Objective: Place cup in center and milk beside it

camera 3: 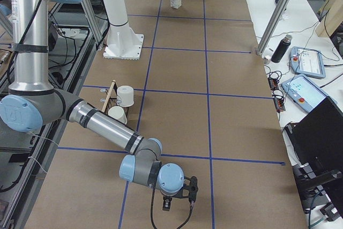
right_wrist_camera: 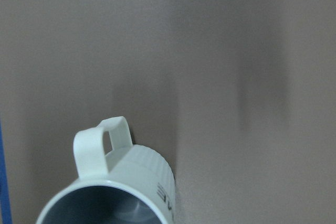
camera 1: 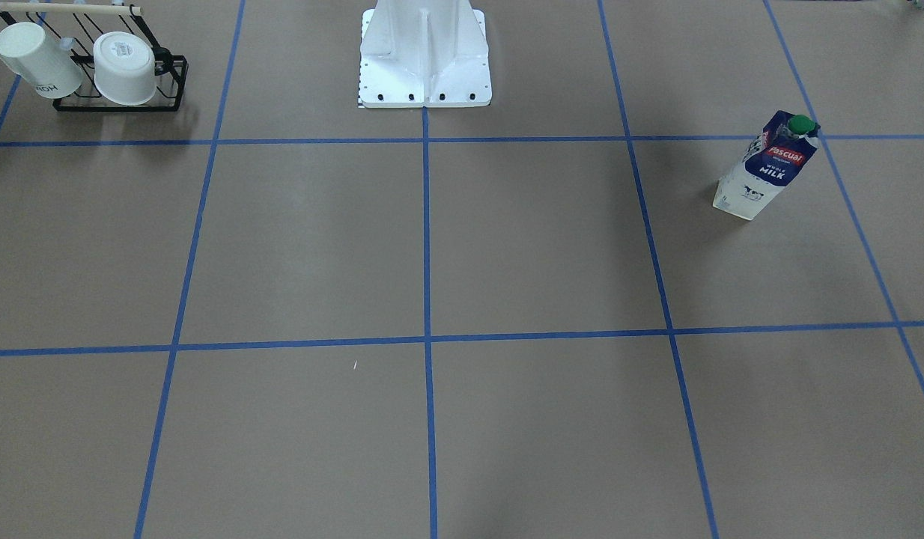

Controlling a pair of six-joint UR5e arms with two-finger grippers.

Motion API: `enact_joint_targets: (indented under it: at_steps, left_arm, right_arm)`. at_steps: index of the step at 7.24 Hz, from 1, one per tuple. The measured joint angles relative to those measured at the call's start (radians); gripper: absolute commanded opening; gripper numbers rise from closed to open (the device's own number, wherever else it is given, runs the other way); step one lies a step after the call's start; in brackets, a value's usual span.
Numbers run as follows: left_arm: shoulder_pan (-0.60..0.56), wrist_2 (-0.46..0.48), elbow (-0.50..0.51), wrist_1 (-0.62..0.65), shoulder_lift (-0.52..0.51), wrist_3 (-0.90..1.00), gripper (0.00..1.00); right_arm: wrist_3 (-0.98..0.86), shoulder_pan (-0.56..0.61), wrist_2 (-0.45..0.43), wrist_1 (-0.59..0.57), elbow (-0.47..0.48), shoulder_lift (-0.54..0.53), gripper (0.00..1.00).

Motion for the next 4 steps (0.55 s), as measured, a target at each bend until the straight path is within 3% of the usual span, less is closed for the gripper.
enact_joint_targets:
  at_steps: [1, 2, 4]
  left_arm:
    - [0.000, 0.000, 0.000, 0.000, 0.000, 0.000, 0.98]
    - [0.000, 0.000, 0.000, 0.000, -0.001, 0.000, 0.98]
    - [0.000, 0.000, 0.000, -0.001, -0.001, 0.000, 0.98]
  right_arm:
    - [0.000, -0.013, 0.005, 0.011, -0.009, 0.000, 0.12]
    - [0.001, -0.021, 0.008, 0.023, -0.019, 0.000, 0.00]
    - [0.002, -0.037, 0.010, 0.030, -0.029, 0.001, 0.00]
